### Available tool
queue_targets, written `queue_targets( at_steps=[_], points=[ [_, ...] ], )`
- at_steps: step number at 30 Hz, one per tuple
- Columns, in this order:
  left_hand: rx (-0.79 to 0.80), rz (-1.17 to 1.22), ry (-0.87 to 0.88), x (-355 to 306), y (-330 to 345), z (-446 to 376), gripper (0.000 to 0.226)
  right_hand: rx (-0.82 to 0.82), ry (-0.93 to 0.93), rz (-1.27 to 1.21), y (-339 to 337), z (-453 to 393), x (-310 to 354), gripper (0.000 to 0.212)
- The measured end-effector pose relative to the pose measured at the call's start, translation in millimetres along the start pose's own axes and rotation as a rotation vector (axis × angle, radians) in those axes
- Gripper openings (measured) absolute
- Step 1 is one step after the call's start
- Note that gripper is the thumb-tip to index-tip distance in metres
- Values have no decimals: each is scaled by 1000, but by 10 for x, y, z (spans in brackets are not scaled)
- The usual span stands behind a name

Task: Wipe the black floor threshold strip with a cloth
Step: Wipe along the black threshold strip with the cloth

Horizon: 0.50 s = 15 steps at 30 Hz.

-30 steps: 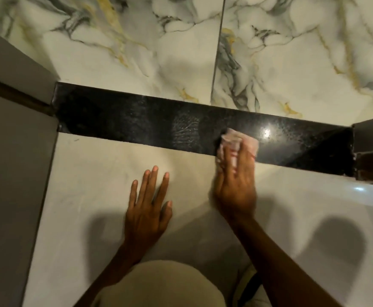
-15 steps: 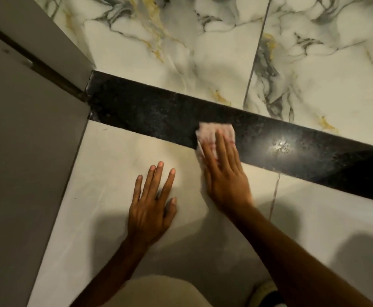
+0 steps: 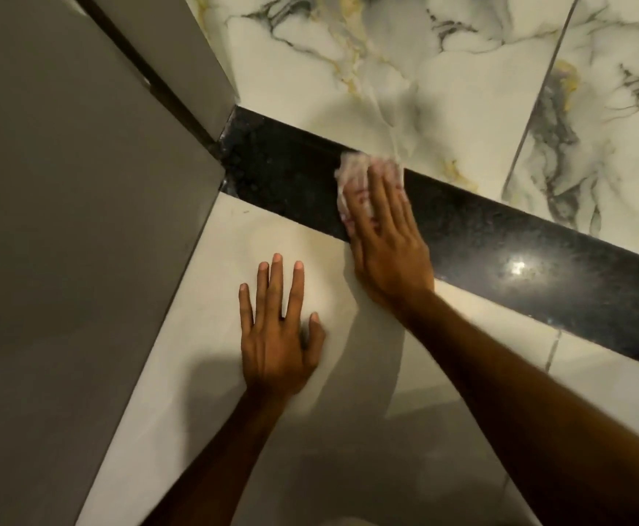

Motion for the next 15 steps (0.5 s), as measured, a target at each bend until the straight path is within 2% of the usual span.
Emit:
queue_targets(
  at_steps=[3,6,9,10,12,15],
  points=[
    [25,-4,-41,13,-22,-10,70,76,-87,26,-16,615,-96,63],
    [15,5,-48,15,-22,-13,69,20,96,67,-147,635,-509,62],
    [-1,2,-56,31,-5,11,71,-101,284,36,-217,73,-537,60],
    [-13,-3,-79,55,-4,21,72,-102,272,5,-154,-162,-395,60],
    [-24,-3,-155,122,-4,32,75,-54,121,-37,41,-517,70,63],
    [-26,-19,-233,174,-24,50,77,62,-147,-27,293,-361,700,66]
  ],
)
Point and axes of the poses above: each hand's wrist, its own z-axis away from the middle knuckle, its own y-axis out of the palm, x = y × z, the point moved 10 cm from there along -z, towards the middle knuckle, and after that the axes turned 6 degrees about -z, right-handed, at the moved point
